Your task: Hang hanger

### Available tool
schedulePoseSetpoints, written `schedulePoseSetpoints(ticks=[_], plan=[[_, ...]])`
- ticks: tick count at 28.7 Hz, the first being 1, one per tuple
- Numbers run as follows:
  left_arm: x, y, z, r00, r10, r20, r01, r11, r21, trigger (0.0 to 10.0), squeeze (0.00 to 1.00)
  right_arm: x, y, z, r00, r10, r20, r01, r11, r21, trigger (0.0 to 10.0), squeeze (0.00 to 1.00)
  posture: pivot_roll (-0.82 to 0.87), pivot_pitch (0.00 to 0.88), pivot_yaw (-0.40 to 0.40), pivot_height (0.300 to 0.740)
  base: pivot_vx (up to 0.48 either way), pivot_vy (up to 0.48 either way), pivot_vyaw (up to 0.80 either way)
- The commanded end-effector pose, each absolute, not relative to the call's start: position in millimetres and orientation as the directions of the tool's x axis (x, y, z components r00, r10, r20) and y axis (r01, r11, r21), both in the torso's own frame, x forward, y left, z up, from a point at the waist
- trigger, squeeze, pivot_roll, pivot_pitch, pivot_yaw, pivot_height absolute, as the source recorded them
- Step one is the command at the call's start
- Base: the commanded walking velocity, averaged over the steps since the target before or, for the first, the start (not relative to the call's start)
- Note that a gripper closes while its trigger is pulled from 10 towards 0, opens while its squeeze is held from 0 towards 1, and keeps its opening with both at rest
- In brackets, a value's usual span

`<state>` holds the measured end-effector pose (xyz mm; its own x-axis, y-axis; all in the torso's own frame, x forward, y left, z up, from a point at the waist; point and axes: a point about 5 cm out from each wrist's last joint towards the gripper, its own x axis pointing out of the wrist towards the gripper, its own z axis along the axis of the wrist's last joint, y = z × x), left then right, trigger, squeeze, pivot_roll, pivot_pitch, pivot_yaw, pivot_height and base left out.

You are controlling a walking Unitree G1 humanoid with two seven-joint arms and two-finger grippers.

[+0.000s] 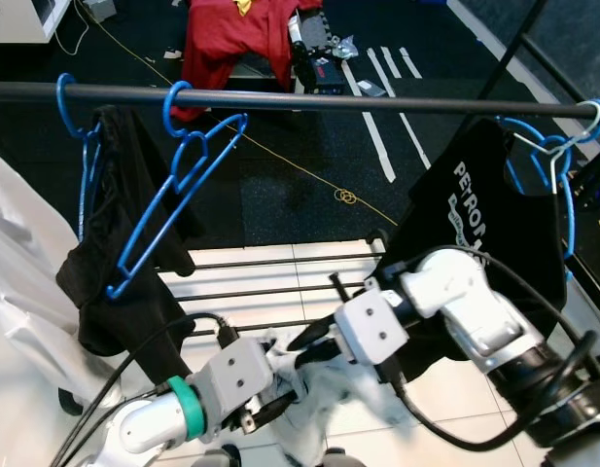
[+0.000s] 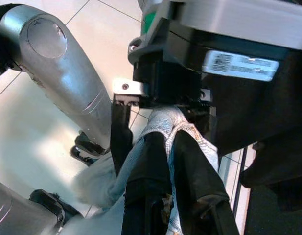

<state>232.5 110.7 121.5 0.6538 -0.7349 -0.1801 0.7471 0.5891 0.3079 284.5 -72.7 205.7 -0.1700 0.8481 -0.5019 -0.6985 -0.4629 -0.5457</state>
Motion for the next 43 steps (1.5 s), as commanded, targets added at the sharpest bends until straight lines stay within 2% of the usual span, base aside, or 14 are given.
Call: schedulePoseSetpoints(ticks=[1, 2, 3, 4, 6, 7, 12, 24, 31, 35, 40, 41, 42, 43], plan=[[229.2, 105.2, 115.2, 0.634, -0.749, -0.192, 0.769, 0.584, 0.259, 10.0, 0.00, 280.7, -64.9, 206.2, -0.206, 0.857, -0.472, -0.685, -0.471, -0.556, 10.0, 0.00, -0.05, 0.173, -0.045, 0.740, 0.000, 0.000, 0.00], [229.2, 105.2, 115.2, 0.634, -0.749, -0.192, 0.769, 0.584, 0.259, 10.0, 0.00, 280.7, -64.9, 206.2, -0.206, 0.857, -0.472, -0.685, -0.471, -0.556, 10.0, 0.00, -0.05, 0.173, -0.045, 0.740, 0.000, 0.000, 0.00], [228.4, 106.2, 115.6, 0.624, -0.756, -0.195, 0.777, 0.575, 0.258, 7.9, 0.00, 282.8, -63.3, 206.4, -0.202, 0.861, -0.466, -0.688, -0.464, -0.558, 10.0, 0.00, -0.05, 0.175, -0.044, 0.740, 0.000, 0.000, 0.00], [227.2, 108.0, 115.7, 0.618, -0.761, -0.200, 0.782, 0.567, 0.258, 3.5, 0.00, 285.6, -62.2, 206.3, -0.192, 0.866, -0.461, -0.690, -0.453, -0.564, 10.0, 0.00, -0.05, 0.175, -0.044, 0.740, 0.000, 0.000, 0.00], [227.2, 108.0, 115.7, 0.618, -0.761, -0.200, 0.782, 0.567, 0.258, 3.5, 0.00, 285.6, -62.2, 206.3, -0.192, 0.866, -0.461, -0.690, -0.453, -0.564, 10.0, 0.00, -0.05, 0.175, -0.044, 0.740, 0.000, 0.000, 0.00], [225.4, 111.8, 114.7, 0.607, -0.765, -0.213, 0.790, 0.553, 0.264, 0.0, 0.00, 288.9, -61.5, 206.4, -0.179, 0.871, -0.457, -0.694, -0.441, -0.569, 10.0, 0.00, -0.05, 0.174, -0.041, 0.740, 0.000, 0.000, 0.00], [221.7, 131.2, 115.5, 0.622, -0.749, -0.229, 0.778, 0.558, 0.289, 0.0, 0.00, 298.1, -63.7, 207.0, -0.131, 0.883, -0.451, -0.704, -0.403, -0.585, 10.0, 0.00, -0.04, 0.176, -0.032, 0.740, 0.000, 0.000, 0.00], [220.1, 139.0, 131.0, 0.668, -0.727, -0.162, 0.737, 0.614, 0.282, 0.0, 0.00, 311.6, -68.6, 212.1, -0.038, 0.910, -0.413, -0.704, -0.318, -0.635, 10.0, 0.00, -0.03, 0.181, -0.030, 0.740, 0.000, 0.000, 0.00], [220.8, 143.0, 141.6, 0.706, -0.699, -0.113, 0.698, 0.659, 0.279, 0.0, 0.00, 322.8, -70.8, 217.5, 0.060, 0.933, -0.356, -0.679, -0.223, -0.699, 10.0, 0.00, -0.03, 0.182, -0.031, 0.740, 0.000, 0.000, 0.00], [221.1, 143.8, 142.5, 0.711, -0.695, -0.110, 0.692, 0.664, 0.281, 0.0, 0.00, 323.6, -71.1, 218.1, 0.068, 0.934, -0.350, -0.676, -0.215, -0.705, 10.0, 0.00, -0.03, 0.182, -0.031, 0.740, 0.000, 0.000, 0.00], [221.1, 158.5, 156.3, 0.738, -0.667, -0.098, 0.657, 0.679, 0.329, 0.0, 0.00, 328.6, -85.6, 210.9, 0.134, 0.904, -0.407, -0.639, -0.234, -0.732, 10.0, 0.00, -0.03, 0.183, -0.030, 0.740, 0.000, 0.000, 0.00], [219.9, 159.7, 159.8, 0.737, -0.668, -0.098, 0.655, 0.672, 0.345, 0.0, 0.00, 332.5, -87.0, 212.3, 0.178, 0.911, -0.371, -0.628, -0.185, -0.756, 10.0, 0.00, -0.03, 0.183, -0.030, 0.740, 0.000, 0.000, 0.00], [219.9, 159.7, 159.8, 0.737, -0.668, -0.098, 0.655, 0.672, 0.345, 0.0, 0.00, 332.5, -87.0, 212.3, 0.178, 0.911, -0.371, -0.628, -0.185, -0.756, 10.0, 0.00, -0.03, 0.183, -0.030, 0.740, 0.000, 0.000, 0.00], [219.0, 159.6, 161.4, 0.735, -0.671, -0.099, 0.656, 0.666, 0.354, 0.0, 0.00, 335.2, -87.0, 213.9, 0.206, 0.918, -0.339, -0.622, -0.145, -0.770, 10.0, 0.00, -0.03, 0.183, -0.030, 0.740, 0.000, 0.000, 0.00]])
